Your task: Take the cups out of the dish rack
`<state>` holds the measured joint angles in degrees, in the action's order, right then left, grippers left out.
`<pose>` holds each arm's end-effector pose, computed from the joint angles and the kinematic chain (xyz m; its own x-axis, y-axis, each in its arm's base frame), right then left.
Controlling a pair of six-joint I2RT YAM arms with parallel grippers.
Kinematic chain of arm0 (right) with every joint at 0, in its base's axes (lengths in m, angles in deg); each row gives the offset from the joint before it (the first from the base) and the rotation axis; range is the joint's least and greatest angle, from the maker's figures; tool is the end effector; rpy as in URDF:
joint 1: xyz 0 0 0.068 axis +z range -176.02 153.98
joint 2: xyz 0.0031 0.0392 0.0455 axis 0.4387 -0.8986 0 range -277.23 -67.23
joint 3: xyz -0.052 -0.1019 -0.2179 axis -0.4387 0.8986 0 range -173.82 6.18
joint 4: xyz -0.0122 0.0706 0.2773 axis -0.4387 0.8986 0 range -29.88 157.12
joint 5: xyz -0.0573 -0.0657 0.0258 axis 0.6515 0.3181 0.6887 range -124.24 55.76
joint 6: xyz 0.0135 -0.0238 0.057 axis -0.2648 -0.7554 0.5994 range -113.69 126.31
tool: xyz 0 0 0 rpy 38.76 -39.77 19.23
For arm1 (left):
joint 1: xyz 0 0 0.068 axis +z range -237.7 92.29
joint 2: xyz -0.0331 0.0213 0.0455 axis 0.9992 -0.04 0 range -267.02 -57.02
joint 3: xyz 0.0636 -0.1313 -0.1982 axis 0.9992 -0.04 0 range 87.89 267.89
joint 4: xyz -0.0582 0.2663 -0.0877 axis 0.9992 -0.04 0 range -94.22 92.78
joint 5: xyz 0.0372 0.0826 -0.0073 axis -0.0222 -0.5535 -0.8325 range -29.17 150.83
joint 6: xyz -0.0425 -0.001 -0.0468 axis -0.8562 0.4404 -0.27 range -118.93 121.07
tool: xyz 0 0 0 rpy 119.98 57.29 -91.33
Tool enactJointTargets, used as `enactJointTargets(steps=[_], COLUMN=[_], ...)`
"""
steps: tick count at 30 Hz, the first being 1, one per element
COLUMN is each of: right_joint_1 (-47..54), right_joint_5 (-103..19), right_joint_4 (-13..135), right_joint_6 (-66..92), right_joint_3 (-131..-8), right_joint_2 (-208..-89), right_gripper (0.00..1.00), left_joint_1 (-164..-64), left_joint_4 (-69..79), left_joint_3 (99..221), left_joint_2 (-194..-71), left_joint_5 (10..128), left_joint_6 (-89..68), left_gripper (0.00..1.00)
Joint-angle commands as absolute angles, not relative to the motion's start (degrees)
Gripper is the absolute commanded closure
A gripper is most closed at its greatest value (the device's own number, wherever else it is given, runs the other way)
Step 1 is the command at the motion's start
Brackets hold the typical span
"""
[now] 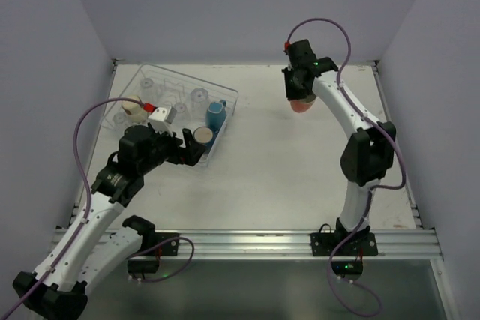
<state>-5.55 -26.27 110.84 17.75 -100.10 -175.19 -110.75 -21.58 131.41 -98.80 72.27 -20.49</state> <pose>0.4150 0.1478 0.2935 -0.7805 -0.0817 -0.6198 -0.1146 0.9933 0.0133 0.2038 -0.0971 0.2925 -0.5319 -0.1651 -0.8305 0.3836 0.8274 -0.4101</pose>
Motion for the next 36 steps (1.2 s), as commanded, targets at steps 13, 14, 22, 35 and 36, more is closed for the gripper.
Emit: enactJointTargets(steps=[13,14,22,35,36], right_joint_1=[-20.1,-20.7,-24.8,-27.6,-27.6], right_joint_5=[-26.6,-26.9,-29.7,-29.1,-28.8], right_joint_4=[117.3,116.9,114.9,108.6,108.4], right_joint_6=[11.9,11.8,10.4,10.9,10.9], right_joint_3=[-110.2,-110.5,-114.0,-110.9,-110.6], right_joint_2=[-189.3,-190.0,-195.9,-193.4,-192.0], right_gripper=[1.00,1.00,1.00,0.43,0.34], left_joint_1=[-113.4,-113.4,-113.5,-113.5,-113.5], left_joint_4=[-15.5,-15.4,-15.5,-15.8,-15.8], left_joint_3=[129.4,129.4,129.8,134.5,135.0], left_joint_2=[-101.2,-101.8,-103.6,-108.0,-108.4], left_joint_5=[68.8,68.7,68.0,64.7,64.3], left_joint_6=[-18.4,-18.2,-17.7,-18.5,-18.8], left_gripper=[0.00,0.00,0.00,0.00,0.00])
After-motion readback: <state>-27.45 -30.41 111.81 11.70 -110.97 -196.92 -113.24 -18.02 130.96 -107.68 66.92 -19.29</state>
